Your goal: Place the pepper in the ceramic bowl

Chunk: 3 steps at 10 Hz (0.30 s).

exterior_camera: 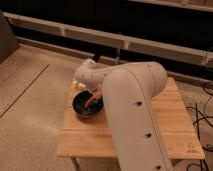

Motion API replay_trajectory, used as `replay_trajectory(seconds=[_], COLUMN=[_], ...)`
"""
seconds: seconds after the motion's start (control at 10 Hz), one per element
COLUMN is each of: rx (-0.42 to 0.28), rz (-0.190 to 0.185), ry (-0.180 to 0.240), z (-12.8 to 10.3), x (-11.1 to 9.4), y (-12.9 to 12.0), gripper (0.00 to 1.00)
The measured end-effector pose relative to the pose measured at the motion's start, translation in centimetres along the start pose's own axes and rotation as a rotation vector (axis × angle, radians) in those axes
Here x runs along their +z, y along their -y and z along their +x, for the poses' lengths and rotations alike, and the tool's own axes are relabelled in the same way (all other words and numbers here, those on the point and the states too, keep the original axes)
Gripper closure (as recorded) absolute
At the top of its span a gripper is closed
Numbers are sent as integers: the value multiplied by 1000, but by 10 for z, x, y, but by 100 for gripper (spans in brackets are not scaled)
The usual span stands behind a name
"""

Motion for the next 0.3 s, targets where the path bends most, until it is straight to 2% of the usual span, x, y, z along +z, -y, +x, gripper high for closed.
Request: replay_trajectory(seconds=[0.3], rx=[-23], rz=[24], ry=[18], z=[-18], x=[-9], y=[11], gripper=[100])
